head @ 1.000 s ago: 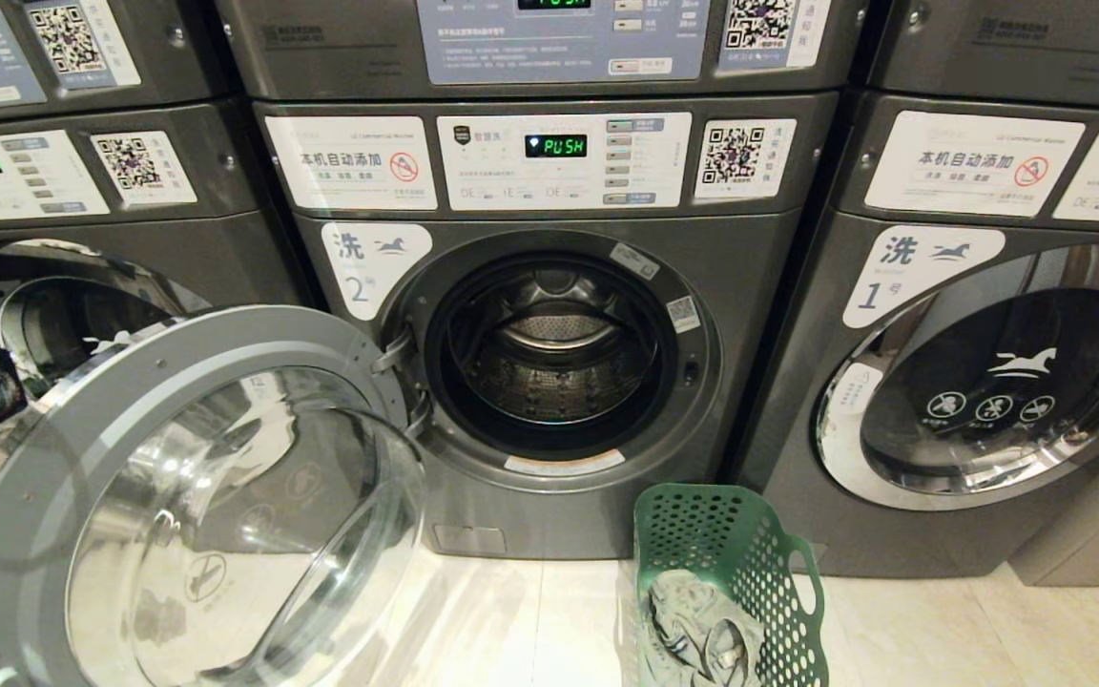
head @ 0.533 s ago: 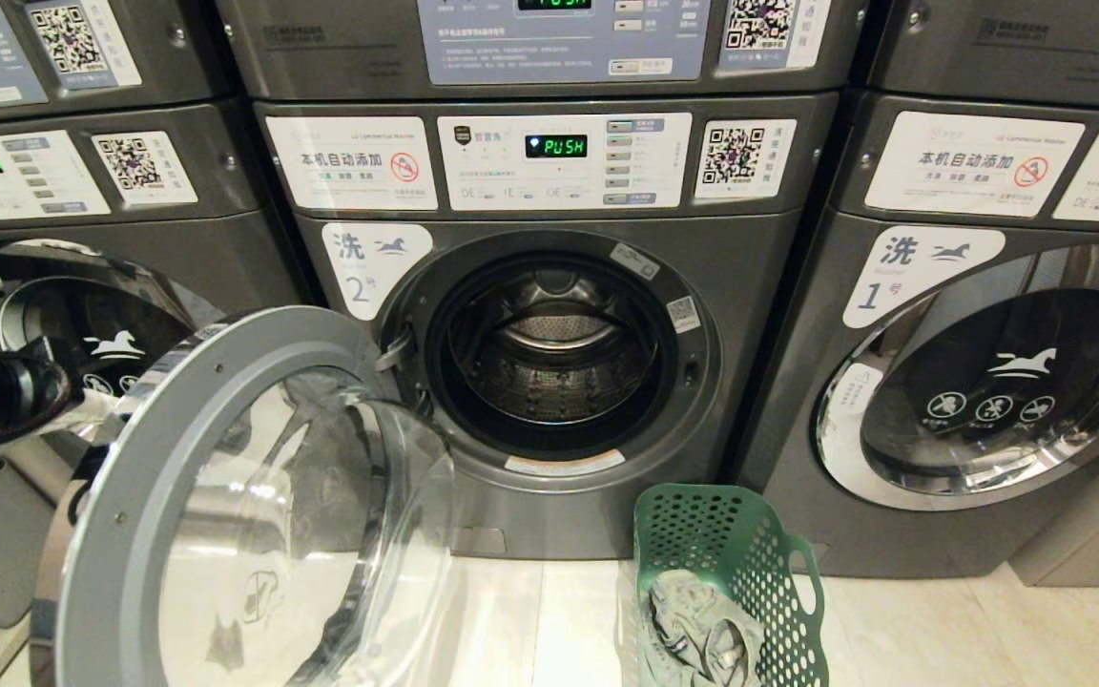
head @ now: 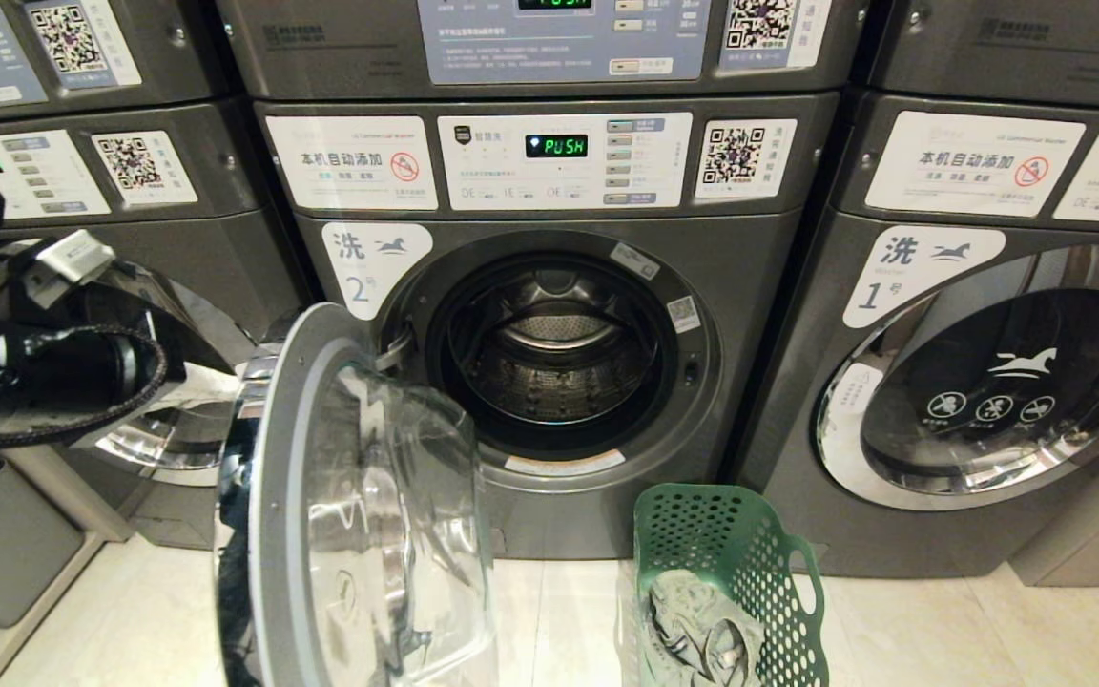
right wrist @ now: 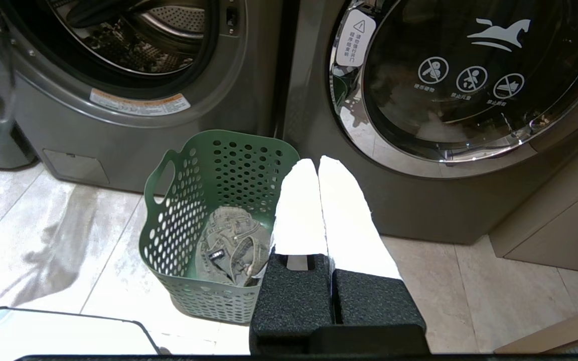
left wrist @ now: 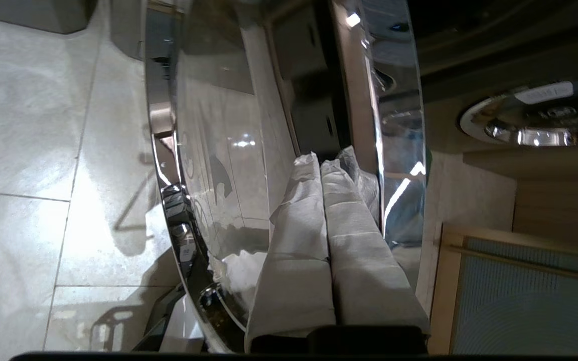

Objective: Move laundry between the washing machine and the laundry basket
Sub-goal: Close the washing machine door with the left hand

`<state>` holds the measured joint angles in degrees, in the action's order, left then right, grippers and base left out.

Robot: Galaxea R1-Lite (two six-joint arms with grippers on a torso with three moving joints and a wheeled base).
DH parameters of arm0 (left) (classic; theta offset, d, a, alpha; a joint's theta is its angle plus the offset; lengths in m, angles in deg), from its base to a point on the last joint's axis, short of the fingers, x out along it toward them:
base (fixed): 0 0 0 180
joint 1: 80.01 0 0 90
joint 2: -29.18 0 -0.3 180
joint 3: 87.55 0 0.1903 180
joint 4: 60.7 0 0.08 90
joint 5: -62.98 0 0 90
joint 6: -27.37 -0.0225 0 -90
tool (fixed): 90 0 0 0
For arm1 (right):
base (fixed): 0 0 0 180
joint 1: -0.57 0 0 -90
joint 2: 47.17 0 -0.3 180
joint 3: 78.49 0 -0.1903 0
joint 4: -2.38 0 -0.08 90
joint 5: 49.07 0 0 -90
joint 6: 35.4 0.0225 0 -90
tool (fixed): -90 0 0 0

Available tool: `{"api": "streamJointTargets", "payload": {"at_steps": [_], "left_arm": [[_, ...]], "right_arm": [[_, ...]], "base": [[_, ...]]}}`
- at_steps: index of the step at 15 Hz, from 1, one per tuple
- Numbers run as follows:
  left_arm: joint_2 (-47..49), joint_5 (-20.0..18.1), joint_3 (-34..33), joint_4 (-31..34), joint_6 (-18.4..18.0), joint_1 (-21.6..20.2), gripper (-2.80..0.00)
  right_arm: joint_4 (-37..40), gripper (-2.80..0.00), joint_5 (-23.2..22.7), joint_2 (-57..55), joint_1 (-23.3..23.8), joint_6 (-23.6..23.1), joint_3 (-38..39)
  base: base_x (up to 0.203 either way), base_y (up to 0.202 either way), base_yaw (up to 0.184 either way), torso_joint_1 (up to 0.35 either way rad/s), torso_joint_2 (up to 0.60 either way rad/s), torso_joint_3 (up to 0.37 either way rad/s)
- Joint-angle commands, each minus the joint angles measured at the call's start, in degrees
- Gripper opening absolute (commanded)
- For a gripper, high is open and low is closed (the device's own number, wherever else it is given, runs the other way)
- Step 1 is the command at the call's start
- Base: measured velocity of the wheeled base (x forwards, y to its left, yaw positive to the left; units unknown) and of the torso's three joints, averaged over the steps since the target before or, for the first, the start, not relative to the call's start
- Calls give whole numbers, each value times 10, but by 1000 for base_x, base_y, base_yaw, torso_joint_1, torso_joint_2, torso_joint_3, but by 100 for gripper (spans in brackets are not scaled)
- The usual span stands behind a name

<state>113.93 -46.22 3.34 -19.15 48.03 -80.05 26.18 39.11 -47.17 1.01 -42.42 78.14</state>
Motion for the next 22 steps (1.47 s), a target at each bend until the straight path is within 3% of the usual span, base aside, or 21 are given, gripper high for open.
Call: {"api": "streamJointTargets", "payload": {"at_steps": [1,4,10,12,15,17,19,22], "left_arm": [[2,-1,2,-3,9,42,-280],[4,-2,9,-13,20,72,-280],[24,1,42,-47,108,174,-280],[61,4,69,-48,122,222,-280],[128,8,99,-68,180,302,-280],[188,12,106,-104,195,337,-280],[255,17,137,-126,198,366,-280],[335,23,263,-129,201,377,-280]], "right_arm": [[0,-280,0,-1,0,0,0],[0,-280,0,-1,0,-1,0],[0,-280,0,-1,0,-1,0],[0,-280,0,-1,0,-1,0],[1,-280,-2,-1,0,-5,0],[0,-280,-6,-1,0,-33,-2],[4,-280,-25,-33,0,-26,-61],[10,-280,-49,-219,-2,60,-224]], "base": [[0,0,0,0,0,0],[0,0,0,0,0,0],[0,0,0,0,0,0],[0,0,0,0,0,0],[0,0,0,0,0,0],[0,0,0,0,0,0],[0,0,0,0,0,0],[0,0,0,0,0,0]]}}
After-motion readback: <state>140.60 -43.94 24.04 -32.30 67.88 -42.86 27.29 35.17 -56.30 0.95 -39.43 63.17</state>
